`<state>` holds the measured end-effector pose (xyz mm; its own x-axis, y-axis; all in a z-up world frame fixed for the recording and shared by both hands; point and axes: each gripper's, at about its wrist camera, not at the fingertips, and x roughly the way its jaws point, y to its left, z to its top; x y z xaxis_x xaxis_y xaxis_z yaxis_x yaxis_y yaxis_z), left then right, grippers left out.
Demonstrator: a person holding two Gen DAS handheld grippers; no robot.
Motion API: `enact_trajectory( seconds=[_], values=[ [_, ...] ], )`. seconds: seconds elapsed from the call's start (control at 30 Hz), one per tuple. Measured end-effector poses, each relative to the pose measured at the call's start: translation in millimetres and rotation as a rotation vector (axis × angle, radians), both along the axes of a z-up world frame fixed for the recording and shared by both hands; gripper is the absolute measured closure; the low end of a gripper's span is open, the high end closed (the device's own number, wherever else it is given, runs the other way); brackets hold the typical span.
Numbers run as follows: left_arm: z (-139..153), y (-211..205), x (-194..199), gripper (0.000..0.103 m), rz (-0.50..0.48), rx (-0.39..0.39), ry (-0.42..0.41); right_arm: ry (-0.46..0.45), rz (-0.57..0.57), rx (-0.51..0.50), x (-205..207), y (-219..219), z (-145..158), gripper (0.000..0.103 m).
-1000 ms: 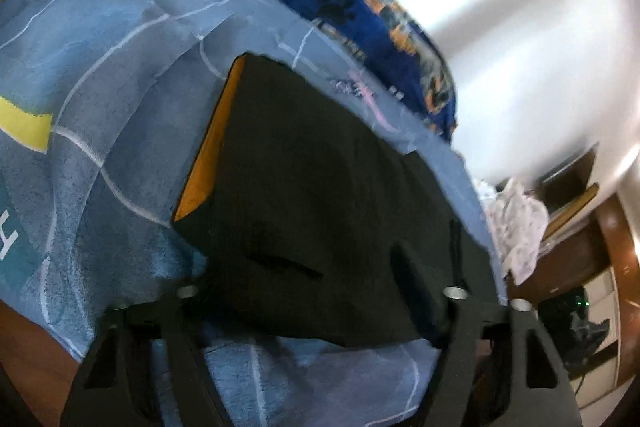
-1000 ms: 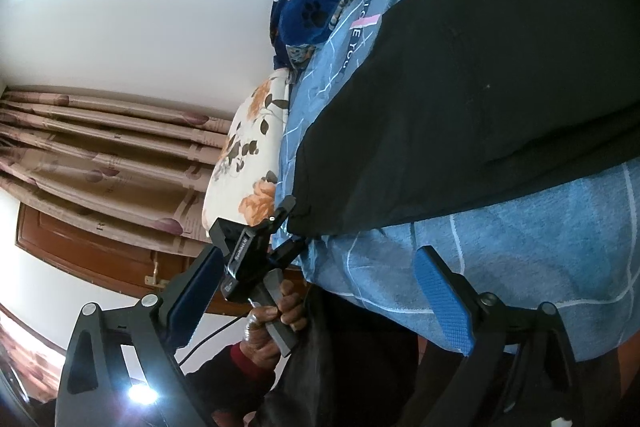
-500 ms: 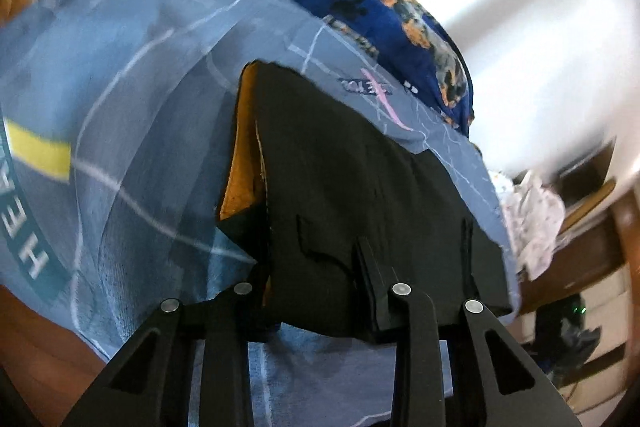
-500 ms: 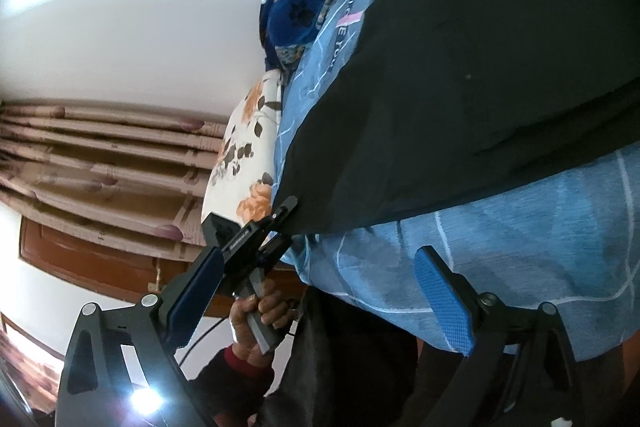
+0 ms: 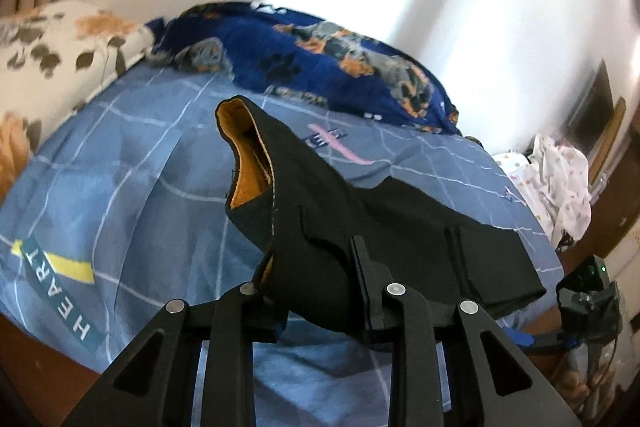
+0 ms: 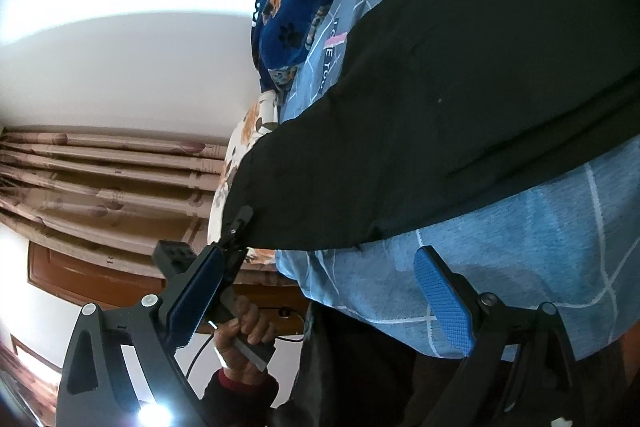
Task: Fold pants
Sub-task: 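Grasp the trousers' edge with the left gripper and lift it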
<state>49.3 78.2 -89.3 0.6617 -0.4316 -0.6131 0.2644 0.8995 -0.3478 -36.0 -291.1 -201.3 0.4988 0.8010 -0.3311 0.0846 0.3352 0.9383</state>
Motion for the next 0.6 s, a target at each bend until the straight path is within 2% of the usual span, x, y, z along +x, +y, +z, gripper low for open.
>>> enact_trajectory(
  seconds=[0.33, 0.6],
  values=[
    [26, -29, -9, 0.076, -0.056, 0.052, -0.088, 0.002, -0.021, 0.018, 1, -7, -1, 0.008],
    [39, -47, -10, 0.076, -0.079, 0.061, -0.117, 0.005, -0.047, 0.037, 1, -18, -3, 0.008]
  ],
)
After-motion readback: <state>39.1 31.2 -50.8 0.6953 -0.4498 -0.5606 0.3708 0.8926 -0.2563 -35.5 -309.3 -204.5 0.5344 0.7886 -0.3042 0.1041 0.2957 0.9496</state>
